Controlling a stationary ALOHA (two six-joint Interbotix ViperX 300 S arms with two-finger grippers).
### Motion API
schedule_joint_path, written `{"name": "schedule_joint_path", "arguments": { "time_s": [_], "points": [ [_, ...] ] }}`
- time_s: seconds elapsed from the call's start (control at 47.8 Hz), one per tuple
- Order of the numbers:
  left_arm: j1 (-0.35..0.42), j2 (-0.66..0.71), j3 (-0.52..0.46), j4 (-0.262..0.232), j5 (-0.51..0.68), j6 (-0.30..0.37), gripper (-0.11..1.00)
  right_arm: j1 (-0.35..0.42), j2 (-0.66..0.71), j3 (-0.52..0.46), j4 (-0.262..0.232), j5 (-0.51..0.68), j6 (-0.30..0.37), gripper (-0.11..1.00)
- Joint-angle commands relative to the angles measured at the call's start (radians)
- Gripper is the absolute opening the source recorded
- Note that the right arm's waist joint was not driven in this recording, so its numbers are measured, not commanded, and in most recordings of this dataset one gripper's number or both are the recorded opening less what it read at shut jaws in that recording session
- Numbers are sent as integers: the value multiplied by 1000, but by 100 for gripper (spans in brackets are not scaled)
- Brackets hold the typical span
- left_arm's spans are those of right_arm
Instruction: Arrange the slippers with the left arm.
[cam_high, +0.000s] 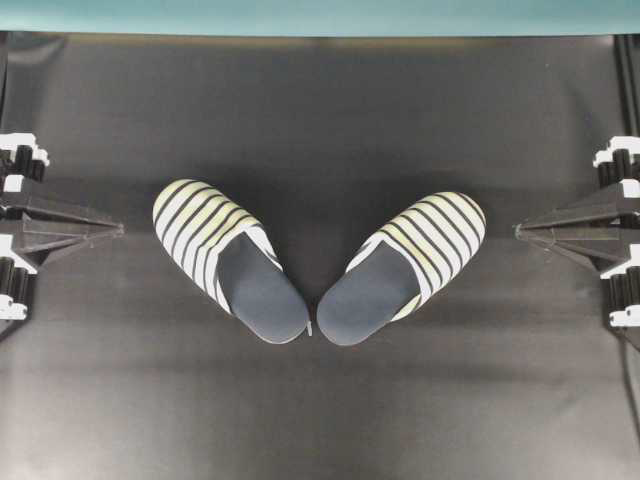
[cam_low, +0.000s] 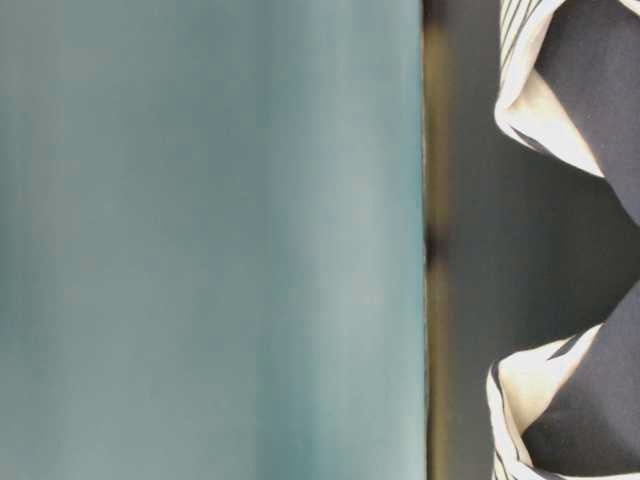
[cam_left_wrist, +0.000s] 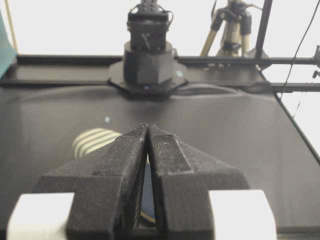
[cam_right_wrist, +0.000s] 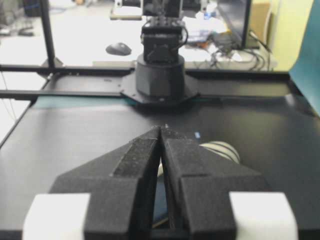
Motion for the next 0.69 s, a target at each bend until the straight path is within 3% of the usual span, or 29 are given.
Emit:
{"name": "schedule_joint_path", "arguments": {
  "time_s": [0.0,0.105,0.272,0.397,0.523,0.669],
  "points": [
    [11,60,-51,40,37,-21,5,0,11,-14,2,-8,-14,4],
    [20,156,-114,41,138,-58,0,-2,14,-9,2,11,-12,0],
    [66,305,-190,41,230,-92,0,-2,25,-6,3,43,-6,0],
    [106,434,-268,41,308,-167,0,-2,23,-6,3,66,0,0],
    [130,560,-367,41,451,-218,0,-2,23,-6,2,78,3,0],
    [147,698,-500,44,658,-221,4,-2,23,-2,3,84,3,0]
  ]
}}
